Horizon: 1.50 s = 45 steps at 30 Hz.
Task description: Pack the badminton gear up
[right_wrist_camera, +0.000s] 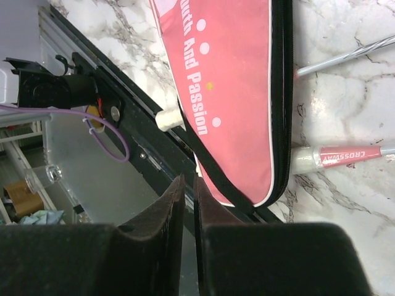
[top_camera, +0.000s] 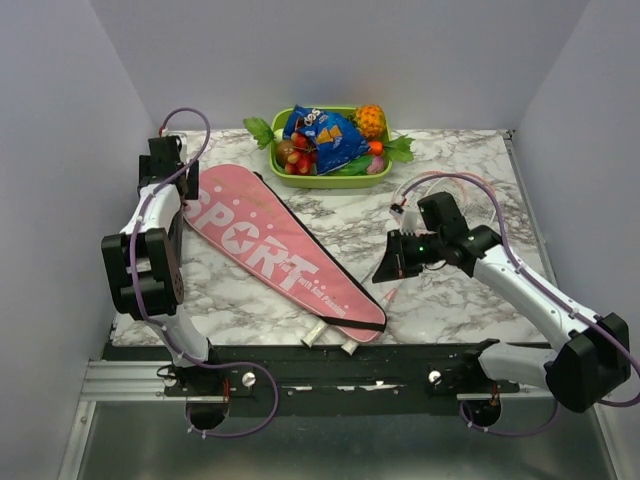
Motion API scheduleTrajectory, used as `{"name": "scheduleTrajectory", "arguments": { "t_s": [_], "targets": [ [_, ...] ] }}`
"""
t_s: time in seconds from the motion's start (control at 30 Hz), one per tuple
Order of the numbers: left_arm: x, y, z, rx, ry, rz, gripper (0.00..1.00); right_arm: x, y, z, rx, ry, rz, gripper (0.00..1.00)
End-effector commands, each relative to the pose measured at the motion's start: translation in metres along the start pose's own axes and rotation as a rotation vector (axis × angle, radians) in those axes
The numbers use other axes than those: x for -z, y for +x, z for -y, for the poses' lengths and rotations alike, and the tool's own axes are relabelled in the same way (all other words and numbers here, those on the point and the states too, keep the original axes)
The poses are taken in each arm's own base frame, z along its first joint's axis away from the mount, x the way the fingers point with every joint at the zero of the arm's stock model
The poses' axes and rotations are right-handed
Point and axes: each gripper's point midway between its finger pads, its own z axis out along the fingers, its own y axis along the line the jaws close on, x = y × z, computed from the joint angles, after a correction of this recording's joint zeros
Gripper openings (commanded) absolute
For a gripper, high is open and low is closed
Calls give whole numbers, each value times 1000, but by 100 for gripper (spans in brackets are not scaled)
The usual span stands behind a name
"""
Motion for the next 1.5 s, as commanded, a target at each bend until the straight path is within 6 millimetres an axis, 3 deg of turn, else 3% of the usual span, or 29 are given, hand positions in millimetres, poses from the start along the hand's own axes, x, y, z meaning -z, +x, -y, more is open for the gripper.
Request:
{"name": "scheduleTrajectory", "arguments": {
  "t_s": [0.0, 0.13, 0.17, 0.2, 0.23, 0.3, 0.37, 0.43, 0.47, 0.53, 0.57, 0.63, 0.77, 0.83, 1.0, 1.2, 1.33, 1.47],
  "targets": [
    [41, -51, -7, 39, -41, 139, 99, -2, -15, 1, 9, 20, 28, 20],
    [84, -68, 17, 101, 19, 186, 99, -3, -28, 6, 9, 66, 46, 24],
    [97, -69, 38, 94, 67, 195, 99, -4, -35, 7, 5, 85, 60, 26],
    [113, -70, 41, 106, 96, 205, 99, -5, -40, 8, 3, 95, 67, 27],
    [125, -70, 64, 135, 166, 213, 99, -12, -44, 13, -8, 106, 58, 29],
    [147, -56, 98, 132, 259, 184, 99, -16, -60, 15, -7, 123, 87, 39],
    [157, -38, 119, 203, 310, 103, 99, -28, -69, 24, -19, 146, 82, 48],
    [165, -7, 140, 198, 354, -1, 99, -36, -83, 24, -13, 139, 101, 51],
    [164, 18, 152, 218, 376, -65, 99, -47, -84, 29, -24, 132, 71, 53],
    [176, 30, 158, 252, 405, -57, 99, -55, -96, 25, -8, 99, 75, 54],
    [174, 53, 161, 287, 396, -101, 99, -61, -97, 26, 1, 81, 64, 54],
    [183, 62, 156, 343, 393, -88, 99, -80, -106, 34, 5, 76, 39, 54],
    [191, 107, 161, 367, 426, -188, 99, -109, -114, 47, 19, 49, -15, 55],
    [197, 125, 165, 386, 440, -245, 99, -125, -109, 62, 4, 61, -56, 56],
    [198, 164, 178, 429, 497, -298, 99, -147, -101, 73, -13, 20, -126, 57],
    [193, 182, 193, 470, 553, -314, 99, -163, -78, 87, -48, -9, -204, 57],
    [196, 178, 198, 504, 576, -320, 99, -169, -58, 95, -77, -24, -244, 57],
    [197, 174, 198, 514, 582, -305, 99, -172, -41, 86, -120, -131, -294, 58]
  ]
}}
